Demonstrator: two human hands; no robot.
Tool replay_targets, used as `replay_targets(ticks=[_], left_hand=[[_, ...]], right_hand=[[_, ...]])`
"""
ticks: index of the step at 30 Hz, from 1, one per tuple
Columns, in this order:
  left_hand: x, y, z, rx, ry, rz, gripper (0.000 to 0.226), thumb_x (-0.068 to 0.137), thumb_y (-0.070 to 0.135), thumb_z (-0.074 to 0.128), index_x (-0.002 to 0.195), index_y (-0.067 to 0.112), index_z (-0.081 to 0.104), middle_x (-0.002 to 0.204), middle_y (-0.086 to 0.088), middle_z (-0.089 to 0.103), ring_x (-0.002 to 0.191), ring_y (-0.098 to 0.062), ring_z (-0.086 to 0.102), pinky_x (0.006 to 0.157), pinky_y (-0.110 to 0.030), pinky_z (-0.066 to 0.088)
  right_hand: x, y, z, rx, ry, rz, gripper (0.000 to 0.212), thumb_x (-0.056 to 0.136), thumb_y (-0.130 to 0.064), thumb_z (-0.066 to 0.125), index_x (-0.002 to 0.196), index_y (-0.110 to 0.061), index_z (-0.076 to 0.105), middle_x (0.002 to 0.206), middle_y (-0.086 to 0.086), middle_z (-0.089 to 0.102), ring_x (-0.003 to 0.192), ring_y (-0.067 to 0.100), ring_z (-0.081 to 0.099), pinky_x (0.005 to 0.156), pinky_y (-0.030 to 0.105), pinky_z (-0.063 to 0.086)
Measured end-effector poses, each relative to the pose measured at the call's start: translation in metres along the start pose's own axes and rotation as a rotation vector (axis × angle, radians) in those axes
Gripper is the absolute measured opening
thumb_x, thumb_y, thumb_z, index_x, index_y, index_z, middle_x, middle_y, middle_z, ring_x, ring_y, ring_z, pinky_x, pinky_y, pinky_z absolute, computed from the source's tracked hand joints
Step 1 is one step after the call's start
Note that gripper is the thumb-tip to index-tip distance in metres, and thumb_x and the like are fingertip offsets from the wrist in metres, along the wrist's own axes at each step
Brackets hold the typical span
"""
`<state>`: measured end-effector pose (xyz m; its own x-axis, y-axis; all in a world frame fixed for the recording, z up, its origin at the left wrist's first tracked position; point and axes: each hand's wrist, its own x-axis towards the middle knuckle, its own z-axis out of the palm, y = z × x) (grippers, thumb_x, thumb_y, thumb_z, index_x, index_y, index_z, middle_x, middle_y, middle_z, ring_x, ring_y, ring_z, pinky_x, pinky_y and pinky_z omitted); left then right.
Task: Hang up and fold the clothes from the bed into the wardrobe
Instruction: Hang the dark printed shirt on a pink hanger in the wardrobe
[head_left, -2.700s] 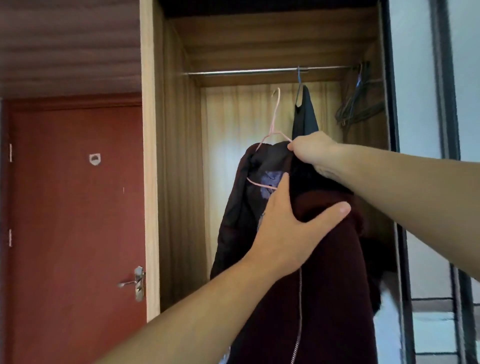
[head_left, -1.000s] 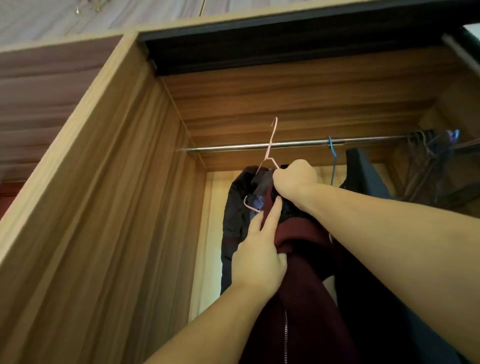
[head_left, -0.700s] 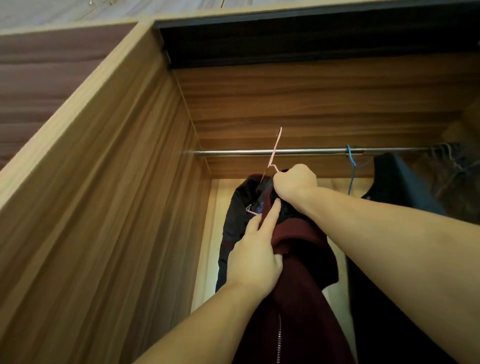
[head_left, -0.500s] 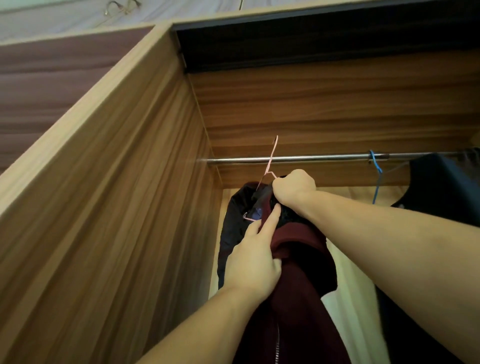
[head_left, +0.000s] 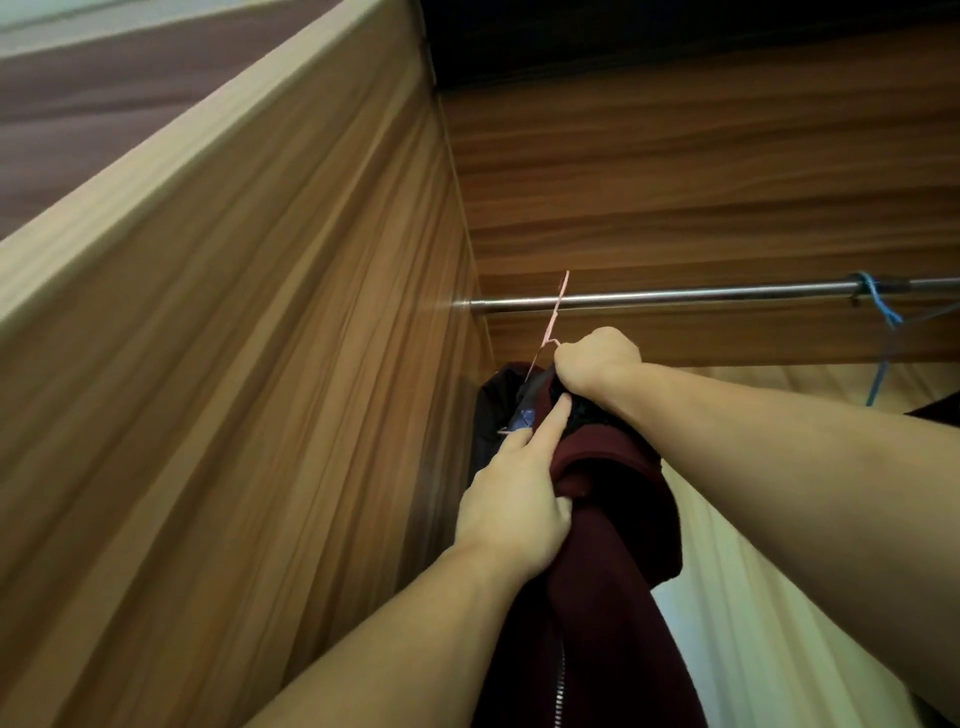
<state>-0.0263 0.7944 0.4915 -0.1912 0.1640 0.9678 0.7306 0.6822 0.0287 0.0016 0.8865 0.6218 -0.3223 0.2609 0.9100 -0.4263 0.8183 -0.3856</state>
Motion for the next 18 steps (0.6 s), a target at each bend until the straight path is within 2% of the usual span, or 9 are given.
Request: replay_targets(ticks=[1,4,6,9,13,14,16,18], left_hand=[[0.001,0.0,0.001,-0.006,0.003,-0.002,0.089,0.089,0.015,0.056,0.15,0.05,0.002,0.142,0.009,0.041,0.123,-0.021,0.051,0.098,-0.038,0.046],[0.009,0.003,0.003,-0.012,0.001,-0.009,0.088,0.089,0.018,0.057,0.15,0.051,0.002,0.142,0.005,0.042,0.124,-0.025,0.049,0.099,-0.042,0.046],[0.015,0.007,0.003,-0.05,0.008,-0.025,0.089,0.089,0.019,0.058,0.15,0.052,0.003,0.145,0.003,0.042,0.126,-0.026,0.049,0.098,-0.041,0.046],[0.019,0.014,0.003,-0.106,0.023,-0.037,0.086,0.09,0.021,0.059,0.15,0.051,0.005,0.141,0.003,0.046,0.124,-0.027,0.05,0.098,-0.039,0.047],[0.021,0.022,0.003,-0.182,0.032,-0.052,0.081,0.091,0.026,0.059,0.151,0.05,0.009,0.137,0.004,0.05,0.122,-0.026,0.052,0.097,-0.038,0.047],[0.021,0.024,0.002,-0.201,0.033,-0.053,0.08,0.091,0.026,0.059,0.151,0.049,0.011,0.138,0.004,0.05,0.122,-0.026,0.052,0.097,-0.038,0.047],[0.021,0.029,0.001,-0.242,0.038,-0.047,0.079,0.09,0.027,0.059,0.151,0.048,0.013,0.14,0.005,0.049,0.123,-0.024,0.052,0.097,-0.04,0.048],[0.021,0.034,0.001,-0.284,0.034,-0.032,0.078,0.091,0.029,0.06,0.152,0.046,0.014,0.141,0.005,0.048,0.123,-0.022,0.051,0.097,-0.041,0.049]], right_hand=[[0.002,-0.001,0.0,-0.027,0.001,-0.008,0.024,0.096,-0.028,0.048,0.1,-0.007,0.059,0.112,0.012,0.065,0.088,0.027,0.058,0.069,0.026,0.037],[0.007,-0.004,-0.007,-0.125,-0.042,-0.036,0.028,0.097,-0.026,0.045,0.106,-0.004,0.06,0.103,0.009,0.062,0.076,0.022,0.055,0.063,0.027,0.04],[0.011,-0.009,-0.012,-0.222,-0.098,-0.068,0.036,0.098,-0.024,0.041,0.118,-0.003,0.061,0.111,0.01,0.061,0.088,0.024,0.058,0.067,0.028,0.042],[0.016,-0.015,-0.016,-0.416,-0.134,-0.115,0.04,0.1,-0.023,0.032,0.12,-0.001,0.059,0.106,0.01,0.057,0.081,0.02,0.053,0.058,0.026,0.037],[0.016,-0.023,-0.022,-0.526,-0.19,-0.157,0.042,0.102,-0.015,0.027,0.131,0.0,0.053,0.131,0.016,0.055,0.116,0.031,0.054,0.082,0.031,0.039],[0.012,-0.026,-0.024,-0.558,-0.205,-0.168,0.042,0.102,-0.014,0.028,0.134,0.001,0.051,0.134,0.016,0.053,0.118,0.031,0.052,0.087,0.032,0.04],[0.007,-0.029,-0.031,-0.609,-0.242,-0.18,0.04,0.103,-0.011,0.031,0.135,0.002,0.049,0.128,0.019,0.052,0.103,0.028,0.049,0.087,0.034,0.038],[0.005,-0.03,-0.035,-0.64,-0.277,-0.18,0.038,0.102,-0.009,0.033,0.135,0.002,0.049,0.133,0.018,0.051,0.095,0.022,0.042,0.08,0.031,0.035]])
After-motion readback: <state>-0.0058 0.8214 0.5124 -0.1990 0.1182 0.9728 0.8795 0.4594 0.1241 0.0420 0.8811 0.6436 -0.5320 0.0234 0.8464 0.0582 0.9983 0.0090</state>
